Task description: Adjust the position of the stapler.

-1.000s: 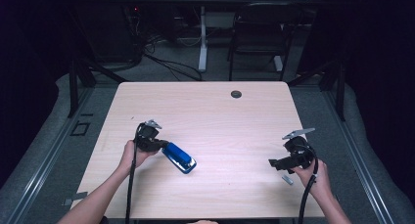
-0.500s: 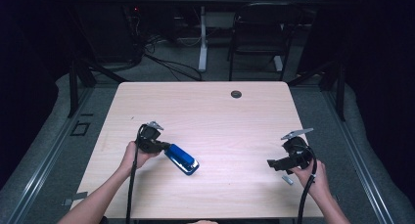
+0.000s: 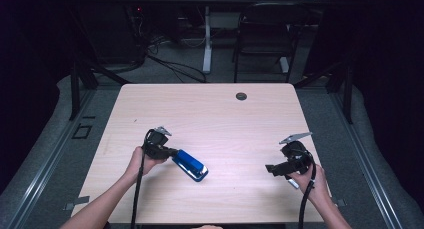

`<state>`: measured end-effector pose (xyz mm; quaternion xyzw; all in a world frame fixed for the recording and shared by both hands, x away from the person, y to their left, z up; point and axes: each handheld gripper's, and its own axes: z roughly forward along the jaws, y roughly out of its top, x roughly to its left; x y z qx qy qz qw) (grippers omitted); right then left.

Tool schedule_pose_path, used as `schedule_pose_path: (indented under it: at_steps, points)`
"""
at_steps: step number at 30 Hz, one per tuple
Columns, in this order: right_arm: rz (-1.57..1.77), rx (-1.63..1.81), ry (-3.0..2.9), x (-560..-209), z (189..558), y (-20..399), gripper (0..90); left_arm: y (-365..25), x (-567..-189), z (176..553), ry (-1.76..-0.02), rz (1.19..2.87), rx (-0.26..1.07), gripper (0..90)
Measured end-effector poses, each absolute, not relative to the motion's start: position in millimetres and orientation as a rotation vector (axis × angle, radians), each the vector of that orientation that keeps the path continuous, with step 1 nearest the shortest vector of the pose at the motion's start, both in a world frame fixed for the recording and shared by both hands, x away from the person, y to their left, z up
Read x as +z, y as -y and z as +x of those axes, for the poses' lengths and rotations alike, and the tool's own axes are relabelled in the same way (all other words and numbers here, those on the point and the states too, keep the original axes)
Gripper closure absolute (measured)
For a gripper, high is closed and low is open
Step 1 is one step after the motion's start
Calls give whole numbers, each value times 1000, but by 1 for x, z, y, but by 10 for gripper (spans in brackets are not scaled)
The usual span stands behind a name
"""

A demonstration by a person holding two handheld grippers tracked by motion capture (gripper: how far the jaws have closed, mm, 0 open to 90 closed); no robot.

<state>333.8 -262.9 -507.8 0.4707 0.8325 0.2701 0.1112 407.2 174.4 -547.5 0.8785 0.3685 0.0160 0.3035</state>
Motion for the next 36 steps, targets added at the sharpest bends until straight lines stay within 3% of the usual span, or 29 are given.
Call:
schedule_pose_path:
  at_steps: [36]
  points:
    - [1082,783,-2675,-516,325,157,195,-150,-547,392,-902,2380,-36,900]
